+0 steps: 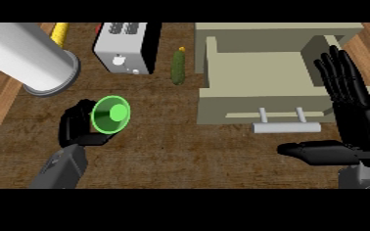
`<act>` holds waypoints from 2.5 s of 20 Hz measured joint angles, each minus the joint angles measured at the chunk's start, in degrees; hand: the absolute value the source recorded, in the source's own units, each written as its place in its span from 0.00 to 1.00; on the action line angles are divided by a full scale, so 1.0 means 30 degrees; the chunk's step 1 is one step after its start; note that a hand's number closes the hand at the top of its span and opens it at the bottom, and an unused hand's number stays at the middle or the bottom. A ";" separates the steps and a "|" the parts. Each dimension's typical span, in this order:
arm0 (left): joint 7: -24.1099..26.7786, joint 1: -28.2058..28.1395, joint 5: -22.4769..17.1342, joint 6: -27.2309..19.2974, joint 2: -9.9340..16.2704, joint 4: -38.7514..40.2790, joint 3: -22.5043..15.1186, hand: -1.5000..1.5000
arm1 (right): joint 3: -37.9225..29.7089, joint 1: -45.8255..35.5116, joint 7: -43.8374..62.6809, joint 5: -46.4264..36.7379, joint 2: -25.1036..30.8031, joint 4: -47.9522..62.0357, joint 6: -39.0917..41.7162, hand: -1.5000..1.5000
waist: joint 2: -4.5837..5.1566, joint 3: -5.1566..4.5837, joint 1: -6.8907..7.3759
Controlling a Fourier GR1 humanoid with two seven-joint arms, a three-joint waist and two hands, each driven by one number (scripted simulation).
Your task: Pick up the cup, place it into the drawer and close the drawer
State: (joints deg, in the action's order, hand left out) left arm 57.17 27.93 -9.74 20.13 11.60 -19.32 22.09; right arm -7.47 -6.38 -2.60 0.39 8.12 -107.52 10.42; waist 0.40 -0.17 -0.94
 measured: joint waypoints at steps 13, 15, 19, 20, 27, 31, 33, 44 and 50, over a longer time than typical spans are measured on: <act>-0.2681 0.2228 0.0226 -0.1215 -0.1689 -0.6456 -0.2289 1.00 | -0.0583 0.0978 0.0407 0.0355 0.0356 -0.0890 0.0220 0.00 | -0.0290 0.0080 0.0440; -0.3657 0.2381 0.0189 -0.1706 -0.2094 -0.7954 -0.2716 1.00 | -0.0559 0.1116 0.0712 0.0344 0.0351 -0.1308 0.0180 0.00 | -0.0281 0.0074 0.0433; -0.6315 0.3099 0.0303 -0.2945 -0.2786 -1.0924 -0.3690 1.00 | -0.0764 0.1103 0.0657 0.0476 0.0425 -0.1136 0.0251 0.00 | -0.0274 0.0078 0.0466; -0.6950 0.3457 0.0326 -0.3317 -0.2953 -1.1363 -0.3857 1.00 | -0.0799 0.1098 0.0725 0.0557 0.0497 -0.1244 0.0336 0.00 | -0.0257 0.0075 0.0428; -1.0684 0.6409 0.0379 -0.6470 -0.3691 -1.2744 -0.6116 1.00 | -0.0908 0.0911 0.0241 0.0568 0.0428 -0.0604 0.0413 0.00 | -0.0175 0.0067 0.0214; -1.1889 0.8351 0.0104 -0.8375 -0.3798 -1.2035 -0.7255 1.00 | -0.1018 0.0712 -0.0049 0.0657 0.0545 -0.0341 0.0591 0.00 | -0.0135 0.0065 0.0091; -1.2365 0.9104 -0.0101 -0.9130 -0.3822 -1.1677 -0.7687 1.00 | -0.1032 0.0983 -0.0156 0.0632 0.0502 -0.0445 0.0625 0.00 | -0.0127 0.0063 0.0046; -1.2957 1.3429 -0.3216 -1.1877 -0.3862 -0.6278 -0.9932 1.00 | -0.1176 0.1002 -0.0436 0.0907 0.0669 -0.0274 0.1092 0.00 | -0.0016 0.0067 -0.0418; -1.2265 1.4221 -0.5248 -1.2579 -0.3864 -0.4109 -1.2073 1.00 | -0.1117 0.0628 -0.0258 0.0936 0.0664 -0.0221 0.1079 0.00 | 0.0044 0.0072 -0.0674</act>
State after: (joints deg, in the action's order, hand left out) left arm 20.37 70.59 -25.48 -17.61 0.01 -31.65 -14.13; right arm -10.82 -4.49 -3.38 3.20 10.11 -108.18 13.65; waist 0.53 0.05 -2.96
